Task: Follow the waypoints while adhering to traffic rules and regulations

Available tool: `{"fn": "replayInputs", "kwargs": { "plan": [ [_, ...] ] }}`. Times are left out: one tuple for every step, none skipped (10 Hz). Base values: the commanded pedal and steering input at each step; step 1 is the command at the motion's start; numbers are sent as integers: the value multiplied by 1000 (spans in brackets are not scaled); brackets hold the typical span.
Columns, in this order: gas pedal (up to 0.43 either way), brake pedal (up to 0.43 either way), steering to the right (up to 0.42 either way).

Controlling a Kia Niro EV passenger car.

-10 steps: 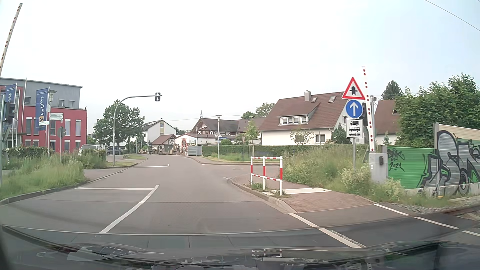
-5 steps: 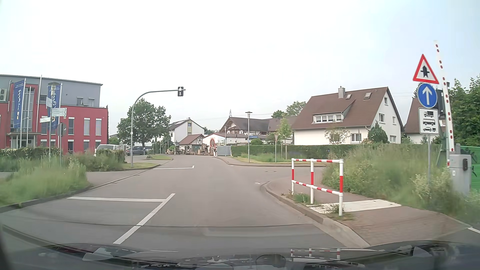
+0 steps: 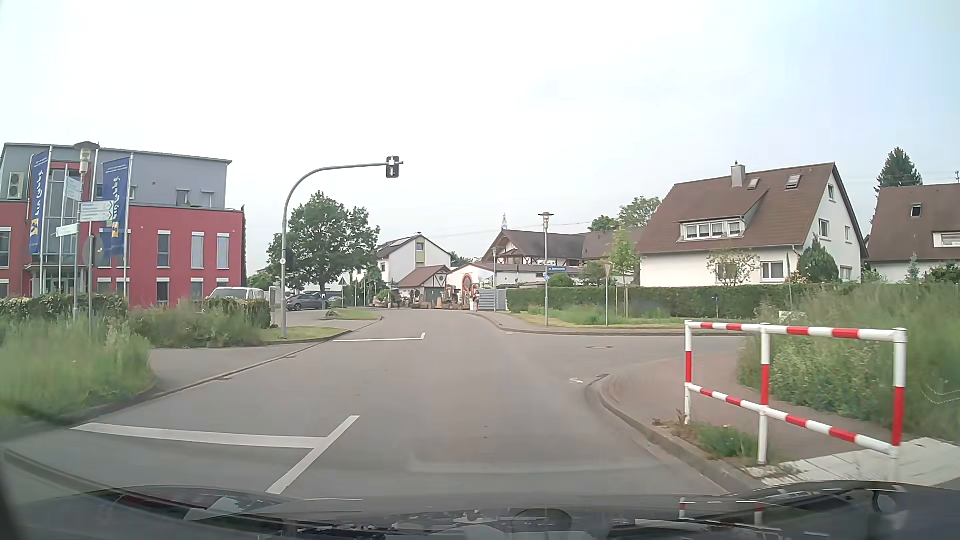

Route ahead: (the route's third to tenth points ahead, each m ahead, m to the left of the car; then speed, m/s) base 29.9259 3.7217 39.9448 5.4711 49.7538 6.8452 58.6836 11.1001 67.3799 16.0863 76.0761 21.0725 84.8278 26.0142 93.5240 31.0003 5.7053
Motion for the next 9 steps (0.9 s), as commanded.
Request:
{"fn": "replayInputs", "kwargs": {
  "plan": [
    [138,0,-57],
    [138,0,-44],
    [138,0,-32],
    [138,0,-23],
    [150,0,-17],
    [150,0,-15],
    [150,0,-13],
    [150,0,-12],
    [150,0,-11]
  ]
}}
